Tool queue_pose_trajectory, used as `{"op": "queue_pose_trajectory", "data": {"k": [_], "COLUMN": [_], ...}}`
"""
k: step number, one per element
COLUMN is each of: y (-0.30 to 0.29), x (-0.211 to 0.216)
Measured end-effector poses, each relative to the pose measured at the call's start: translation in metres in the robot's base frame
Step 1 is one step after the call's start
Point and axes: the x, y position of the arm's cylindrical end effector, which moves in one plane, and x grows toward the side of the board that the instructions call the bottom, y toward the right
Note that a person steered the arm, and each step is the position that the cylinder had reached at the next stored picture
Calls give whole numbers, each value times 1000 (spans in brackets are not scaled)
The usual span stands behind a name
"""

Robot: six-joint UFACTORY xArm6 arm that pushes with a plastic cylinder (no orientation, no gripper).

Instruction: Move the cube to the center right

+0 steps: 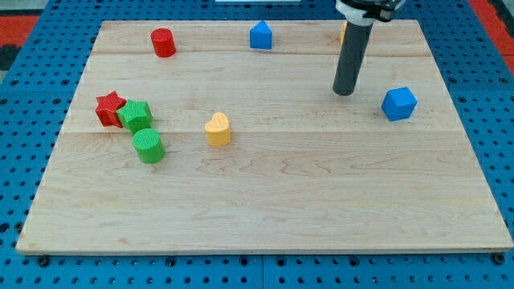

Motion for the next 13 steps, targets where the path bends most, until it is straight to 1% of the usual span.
{"op": "queue_pose_trajectory", "data": {"k": [2,3,4,7,11,13], "y": [0,-19,-24,-21,-17,-19], "x": [-26,-14,-11,-9,12,12]}}
